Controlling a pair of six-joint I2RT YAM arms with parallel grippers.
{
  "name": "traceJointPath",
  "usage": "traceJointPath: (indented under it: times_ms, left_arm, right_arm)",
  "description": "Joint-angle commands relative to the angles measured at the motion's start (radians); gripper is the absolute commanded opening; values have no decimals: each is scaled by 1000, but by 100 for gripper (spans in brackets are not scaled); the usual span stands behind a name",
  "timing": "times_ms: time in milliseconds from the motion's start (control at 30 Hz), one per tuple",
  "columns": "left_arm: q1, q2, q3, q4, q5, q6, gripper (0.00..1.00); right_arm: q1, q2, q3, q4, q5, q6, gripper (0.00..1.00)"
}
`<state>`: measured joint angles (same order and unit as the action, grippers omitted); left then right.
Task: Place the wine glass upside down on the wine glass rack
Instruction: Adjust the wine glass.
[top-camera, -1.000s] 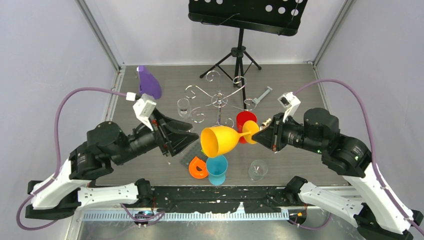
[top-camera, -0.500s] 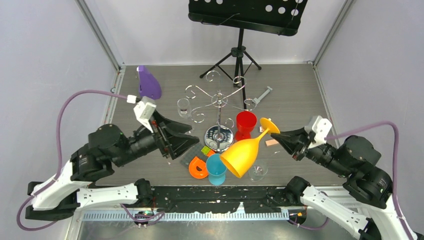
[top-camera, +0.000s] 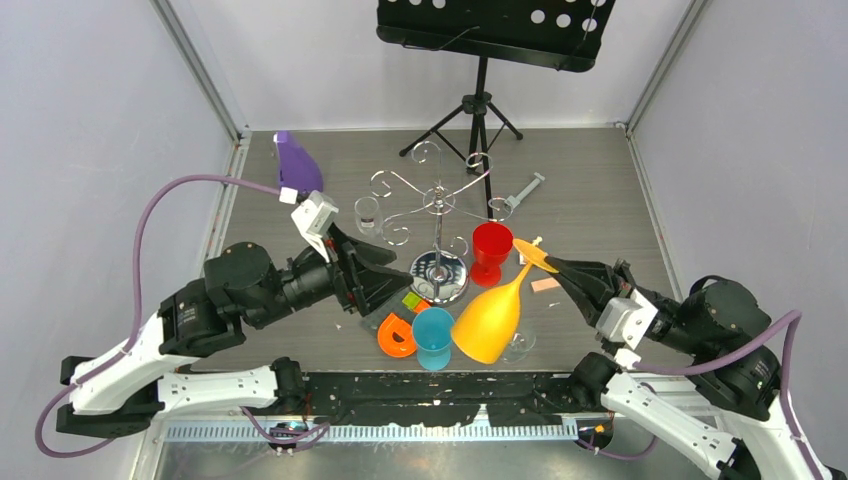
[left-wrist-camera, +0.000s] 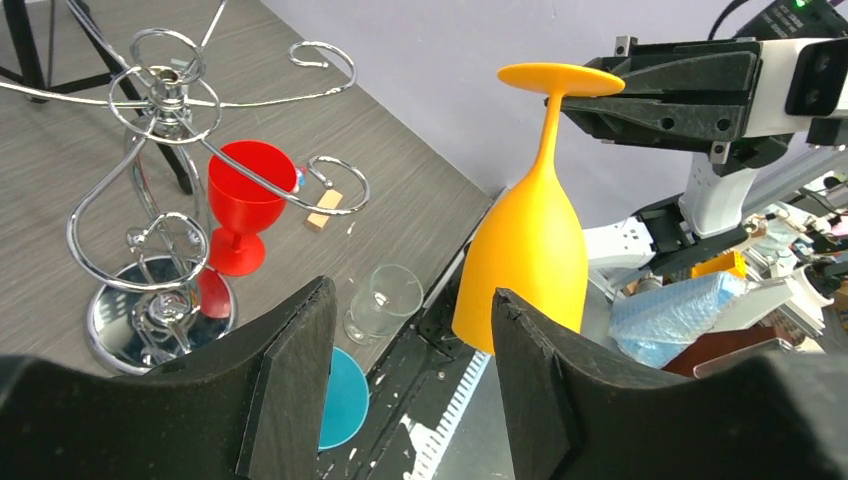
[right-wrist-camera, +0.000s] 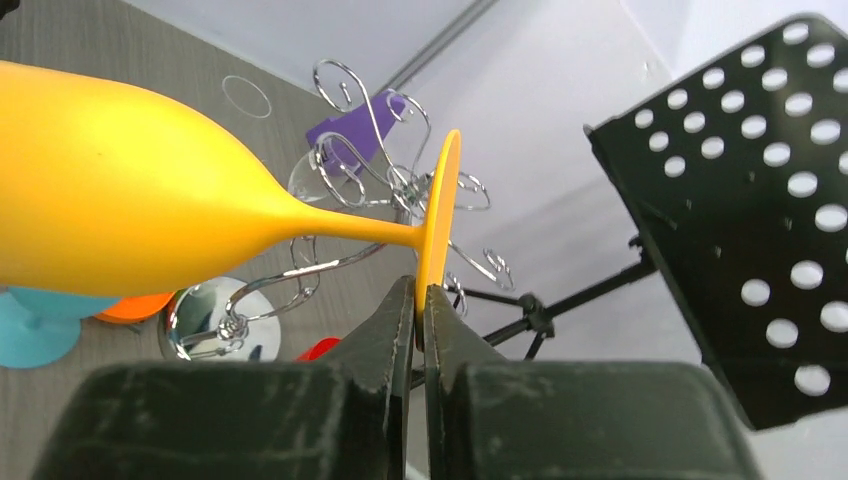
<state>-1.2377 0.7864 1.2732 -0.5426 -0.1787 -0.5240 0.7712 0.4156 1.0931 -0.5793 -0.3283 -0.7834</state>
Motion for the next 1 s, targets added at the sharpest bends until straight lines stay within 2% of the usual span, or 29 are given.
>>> traceJointPath:
  times_ms: [0, 200, 333, 533, 867, 967]
  left_arm:
    - [-2, 21, 9, 83, 49, 11, 58]
    - [-1, 96, 16, 160, 118, 59, 60]
    - [-2, 141, 40, 184, 172, 73, 63]
    - [-4, 167, 27, 242, 241, 58, 64]
    - [-7, 186, 9, 290, 272, 28, 64]
    - [-7, 198, 4, 291, 285, 16, 60]
  right_arm:
    - [1, 55, 44, 36, -142, -174, 9]
    - [2, 125, 41, 155, -310, -149, 6]
    - [2, 190, 56, 231, -354, -106, 5]
    - [5, 258, 68, 342, -390, -23, 5]
    - [78, 308, 59, 374, -371, -51, 5]
    - [107, 319, 59, 384, -335, -55, 5]
